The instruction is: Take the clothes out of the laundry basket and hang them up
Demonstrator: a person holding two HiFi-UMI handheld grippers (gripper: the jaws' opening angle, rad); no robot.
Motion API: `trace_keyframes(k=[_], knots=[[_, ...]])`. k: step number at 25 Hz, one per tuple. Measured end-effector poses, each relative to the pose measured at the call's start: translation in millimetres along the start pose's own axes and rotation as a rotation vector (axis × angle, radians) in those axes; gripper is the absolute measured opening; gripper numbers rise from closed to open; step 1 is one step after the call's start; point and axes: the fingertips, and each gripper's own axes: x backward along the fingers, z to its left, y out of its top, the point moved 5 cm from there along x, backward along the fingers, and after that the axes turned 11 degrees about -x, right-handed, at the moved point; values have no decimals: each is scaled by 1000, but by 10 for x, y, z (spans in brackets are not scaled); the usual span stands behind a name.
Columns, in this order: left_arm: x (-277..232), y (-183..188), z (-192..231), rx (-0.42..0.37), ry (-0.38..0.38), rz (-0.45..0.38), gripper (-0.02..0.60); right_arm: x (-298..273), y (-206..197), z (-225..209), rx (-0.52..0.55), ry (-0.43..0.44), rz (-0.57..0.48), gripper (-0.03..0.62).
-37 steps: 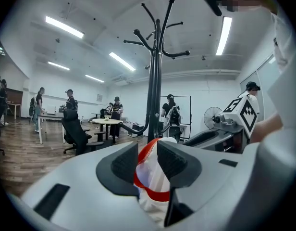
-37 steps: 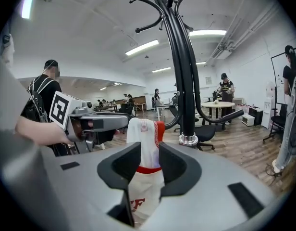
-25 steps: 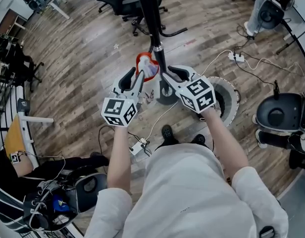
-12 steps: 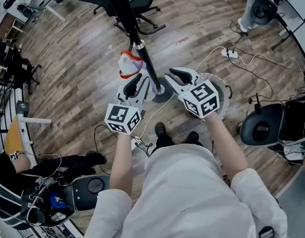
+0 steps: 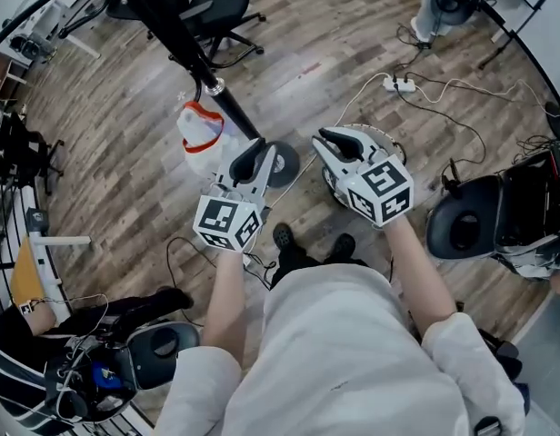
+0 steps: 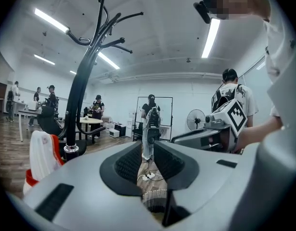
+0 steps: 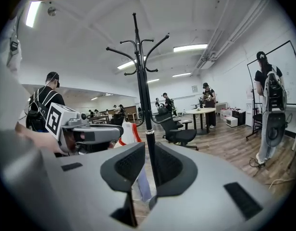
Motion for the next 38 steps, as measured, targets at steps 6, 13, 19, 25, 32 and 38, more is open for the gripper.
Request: trace_keyframes(k=[6,13,19,25,32,38], knots=[[-232,24,-338,0,-57,-12,74,394,-82,-256,-12,-57,-20,57],[-488,11,-704,4,-119,-26,58,872,-176,-495,-27,-133,-53,23],[-621,11,-1047,3,-188,-40,49,1280,-320,-620,-33,-205,-72,8],[-740,50,-1305,-4,-239,-43,40,1614,-360,-749,-43,-259,-104,6],[-790,41,-1538,-9,-285,-34,32,1864,-430,-810,-62,-287,-133,5],[-848,3,-1696,-14,-319,-12,32,1995,-487,-876,-74,-300,-145,5]])
